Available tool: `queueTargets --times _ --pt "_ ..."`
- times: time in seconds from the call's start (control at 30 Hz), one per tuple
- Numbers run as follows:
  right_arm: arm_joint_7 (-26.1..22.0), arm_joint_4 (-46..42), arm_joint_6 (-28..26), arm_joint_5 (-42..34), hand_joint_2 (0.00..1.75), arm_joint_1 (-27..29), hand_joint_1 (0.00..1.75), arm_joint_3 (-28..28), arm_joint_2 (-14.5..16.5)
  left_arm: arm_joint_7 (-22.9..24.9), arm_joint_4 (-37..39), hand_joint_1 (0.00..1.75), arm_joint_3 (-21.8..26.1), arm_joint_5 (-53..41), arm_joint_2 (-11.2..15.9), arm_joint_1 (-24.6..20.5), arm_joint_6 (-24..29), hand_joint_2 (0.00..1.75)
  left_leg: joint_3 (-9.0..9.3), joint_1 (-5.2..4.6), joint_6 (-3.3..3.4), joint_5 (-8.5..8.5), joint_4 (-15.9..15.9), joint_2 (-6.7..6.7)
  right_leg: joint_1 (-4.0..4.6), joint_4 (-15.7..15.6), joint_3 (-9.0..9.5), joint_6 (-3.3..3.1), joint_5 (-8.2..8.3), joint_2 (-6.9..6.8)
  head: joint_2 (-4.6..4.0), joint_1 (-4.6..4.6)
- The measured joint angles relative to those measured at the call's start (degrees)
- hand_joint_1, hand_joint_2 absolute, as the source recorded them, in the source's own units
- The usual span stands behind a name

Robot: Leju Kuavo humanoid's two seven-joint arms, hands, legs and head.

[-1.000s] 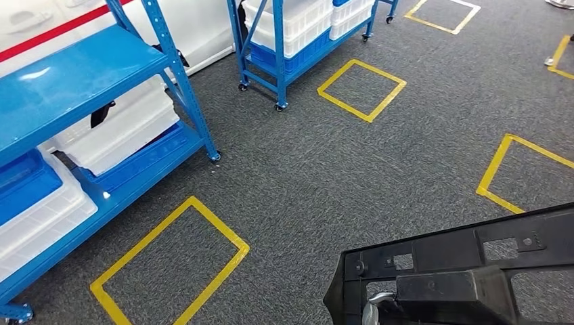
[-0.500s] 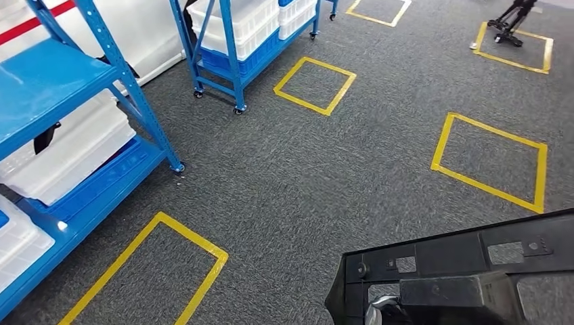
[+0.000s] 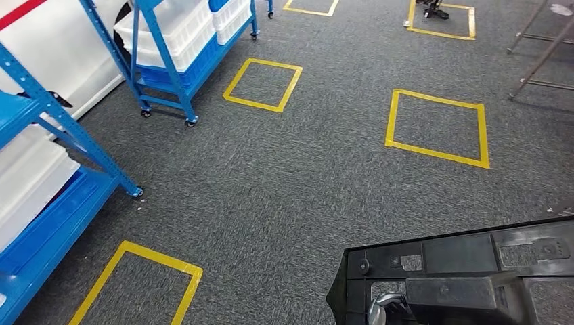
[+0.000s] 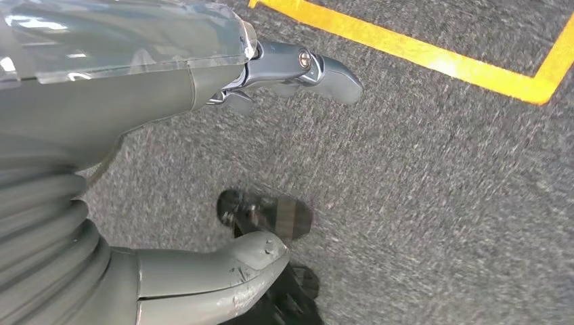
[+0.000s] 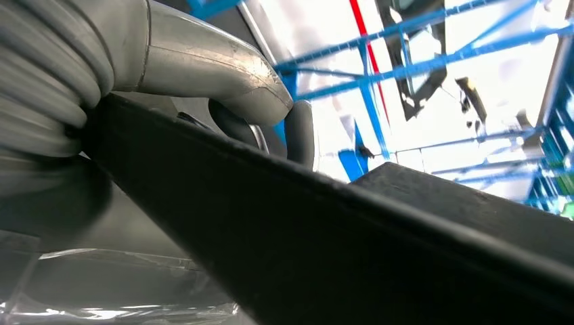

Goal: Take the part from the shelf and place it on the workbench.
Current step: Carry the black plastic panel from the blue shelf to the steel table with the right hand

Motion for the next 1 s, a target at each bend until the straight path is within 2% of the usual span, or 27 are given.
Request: queueTargets --times 0.03,0.07,0.1,0.13,0.2,0.27,0.3,0.33,0.37,0.4,0.47,0.5,0.53,0.57,0.6,0.63,0.7,0.73,0.77,0.8,0.83,0.87,0.9,0.93,0.97,1.0 --pt "-0.1 0.0 0.0 0.0 1.75 0.0 1.75 -0.1 0.1 0.0 0.0 0.0 0.1 0.0 0.0 0.1 0.0 1.75 -1.6 0.02 -0.02 -1.0 3.3 -0.43 0.12 0.1 -0.02 -0.06 0.01 0.87 0.0 -0.02" --pt "-0.1 0.0 0.0 0.1 1.75 0.0 1.75 -0.1 0.1 0.0 0.0 0.0 0.2 -0.1 0.0 0.2 0.0 1.75 -2.42 0.02 0.01 -0.79 4.6 -0.61 0.22 0.1 0.0 -0.08 0.01 1.77 0.0 -0.02" --pt "-0.1 0.0 0.0 0.1 1.75 0.0 1.75 -0.2 0.1 0.0 0.0 0.0 0.4 -0.2 0.0 0.2 -0.1 1.75 -2.18 0.02 0.1 0.66 3.6 -0.75 0.29 0.3 0.04 -0.06 -0.01 2.67 0.0 -0.01" --pt "-0.2 0.0 0.0 0.1 1.75 0.0 1.75 -0.2 0.1 0.0 0.0 0.0 0.5 -0.3 -0.1 0.2 -0.1 1.75 -1.01 0.04 0.23 2.93 0.5 -1.16 0.3 0.5 0.07 0.01 -0.06 3.54 0.0 -0.01" --pt "-0.3 0.0 0.0 0.2 1.75 0.0 1.75 -0.2 0.2 0.0 0.0 0.0 0.7 -0.6 -0.1 0.1 -0.1 1.75 1.95 0.19 0.57 6.54 -7.2 -4.11 0.27 1.0 -0.15 0.31 -0.21 5.15 0.0 0.0" --pt "-0.3 -0.1 0.1 0.3 1.75 -0.1 1.75 -0.2 0.2 -0.1 0.0 0.0 0.8 -0.8 -0.1 0.1 -0.1 1.75 3.12 0.19 0.87 7.35 -10.5 -6.52 0.08 1.3 -0.79 0.95 -0.09 6.61 0.0 -0.01" --pt "-0.3 -0.1 0.1 0.4 1.75 -0.1 1.75 -0.3 0.2 -0.2 0.0 0.0 0.8 -0.9 -0.1 0.1 -0.1 1.75 3.13 0.07 1.03 7.35 -10.8 -6.51 -0.04 1.4 -1.14 1.37 0.11 7.39 0.0 0.02" --pt "-0.4 -0.1 0.1 0.5 1.75 0.0 1.75 -0.3 0.3 -0.2 0.0 0.0 0.8 -0.9 -0.1 0.0 -0.1 1.75 3.14 0.08 1.35 7.54 -10.9 -5.75 -0.18 1.3 -1.39 1.79 0.31 8.03 0.0 0.04" --pt "-0.4 -0.1 0.1 0.7 1.75 0.0 1.75 -0.3 0.3 -0.3 0.0 0.0 0.8 -1.0 -0.1 -0.1 -0.1 1.75 3.25 0.09 1.72 7.78 -11.2 -4.94 -0.17 1.6 -1.67 2.06 0.16 7.51 -0.01 0.06" --pt "-0.4 -0.1 0.1 0.8 1.75 0.0 1.75 -0.3 0.3 -0.3 0.0 0.0 0.8 -1.0 -0.2 -0.2 -0.1 1.75 3.34 0.12 2.18 8.02 -11.5 -4.1 -0.1 2.6 -2.24 2.31 -0.54 6.11 0.0 0.24" --pt "-0.4 -0.2 0.1 1.0 1.75 -0.1 1.75 -0.3 0.3 -0.4 0.0 0.0 0.8 -1.0 -0.2 -0.2 -0.1 1.75 3.37 0.01 2.8 8.28 -11.9 -2.24 0.03 7.8 -4.8 2.67 -3.78 2.03 -0.01 0.55" --pt "-0.5 -0.2 0.1 1.1 1.75 -0.2 1.75 -0.3 0.3 -0.5 0.0 0.0 0.8 -1.1 -0.2 0.0 -0.1 1.75 3.3 -0.08 2.94 8.27 -11.9 -1.26 -0.03 11.7 -6.67 2.89 -5.69 0.87 0.0 0.7" --pt "-0.5 -0.2 0.1 1.2 1.75 -0.3 1.75 -0.3 0.3 -0.5 0.0 0.0 0.8 -1.1 -0.2 0.1 -0.1 1.75 3.23 -0.15 2.94 8.25 -11.9 -0.26 -0.15 15.1 -8.32 3.11 -7.0 0.39 -0.01 0.72" --pt "-0.5 -0.2 0.1 1.2 1.75 -0.2 1.75 -0.3 0.3 -0.5 0.0 0.0 0.8 -1.1 -0.2 0.1 -0.1 1.75 3.19 -0.17 2.91 8.21 -11.9 0.7 -0.29 17.0 -9.2 3.28 -7.34 0.18 -0.01 0.73" --pt "-0.5 -0.2 0.0 1.2 1.75 -0.2 1.75 -0.3 0.3 -0.5 0.0 0.0 0.8 -1.1 -0.2 0.1 -0.1 1.75 3.2 -0.17 2.83 8.16 -11.9 1.59 -0.43 16.7 -8.9 3.4 -6.58 -0.02 0.0 0.73" --pt "-0.5 -0.2 0.0 1.2 1.75 -0.2 1.75 -0.3 0.3 -0.5 0.0 0.0 0.8 -1.1 -0.3 0.0 -0.1 1.75 3.28 -0.15 2.7 8.07 -11.9 2.37 -0.55 14.0 -7.34 3.47 -4.95 -0.44 0.0 0.74" --pt "-0.5 -0.2 0.0 1.3 1.75 -0.2 1.75 -0.3 0.3 -0.5 0.0 0.0 0.8 -1.2 -0.3 -0.1 -0.1 1.75 3.61 -0.29 2.24 7.74 -11.8 3.64 -0.46 5.9 -2.61 3.3 -1.87 -2.94 0.0 0.75" --pt "-0.5 -0.2 0.0 1.3 1.75 -0.3 1.75 -0.3 0.3 -0.6 0.0 0.0 0.8 -1.2 -0.3 -0.1 -0.1 1.75 3.79 -0.4 1.91 7.53 -11.7 4.16 -0.28 3.0 -0.94 3.03 -1.17 -4.02 -0.01 0.67" --pt "-0.5 -0.2 0.0 1.4 1.75 -0.3 1.75 -0.3 0.3 -0.6 0.0 0.0 0.8 -1.3 -0.3 -0.2 -0.1 1.75 4.0 -0.52 1.57 7.33 -11.7 4.66 -0.06 1.4 -0.11 2.72 -1.07 -4.72 -0.01 0.58" --pt "-0.5 -0.2 0.0 1.4 1.75 -0.3 1.75 -0.3 0.3 -0.7 0.0 0.0 0.8 -1.4 -0.3 -0.2 -0.1 1.75 4.2 -0.58 1.23 7.17 -11.7 5.19 0.18 1.0 -0.03 2.38 -1.29 -4.65 -0.01 0.46" --pt "-0.5 -0.2 0.0 1.5 1.75 -0.2 1.75 -0.3 0.3 -0.8 0.0 0.0 0.8 -1.6 -0.4 -0.3 -0.1 1.75 4.51 -0.51 0.92 7.07 -11.8 5.76 0.23 1.0 -0.12 2.02 -1.19 -3.87 -0.01 0.38" --pt "-0.5 -0.2 -0.1 1.5 1.75 -0.2 1.75 -0.3 0.3 -0.8 0.0 0.0 0.8 -1.7 -0.5 -0.4 -0.1 1.75 4.69 -0.35 0.58 6.77 -11.6 5.52 0.19 0.8 -0.1 1.64 -1.04 -3.2 -0.01 0.34" --pt "-0.5 -0.3 -0.1 1.7 1.75 -0.1 1.75 -0.3 0.4 -0.8 0.0 0.0 0.8 -1.8 -0.6 -0.5 -0.2 1.75 4.56 -0.18 0.33 6.04 -10.8 4.55 0.12 0.6 -0.05 1.22 -0.86 -2.56 0.0 0.28" --pt "-0.5 -0.3 -0.2 1.8 1.75 -0.1 1.75 -0.3 0.4 -0.9 0.0 0.0 0.8 -1.8 -0.7 -0.5 -0.2 1.75 3.84 -0.02 0.13 4.63 -8.8 3.1 0.02 0.4 -0.02 0.83 -0.68 -1.89 0.0 0.2" --pt "-0.5 -0.3 -0.2 1.9 1.75 -0.1 1.75 -0.3 0.5 -0.9 0.0 0.0 0.8 -1.8 -0.7 -0.4 -0.2 1.75 2.51 0.11 0.01 2.73 -5.7 1.34 -0.04 0.4 0.02 0.53 -0.57 -1.25 0.0 0.07" --pt "-0.5 -0.4 -0.2 2.0 1.75 -0.1 1.75 -0.3 0.6 -0.9 0.0 0.0 0.8 -1.8 -0.7 -0.3 -0.2 1.75 0.71 0.11 -0.01 0.7 -1.7 0.24 0.02 0.4 -0.02 0.34 -0.54 -0.55 0.0 -0.01"
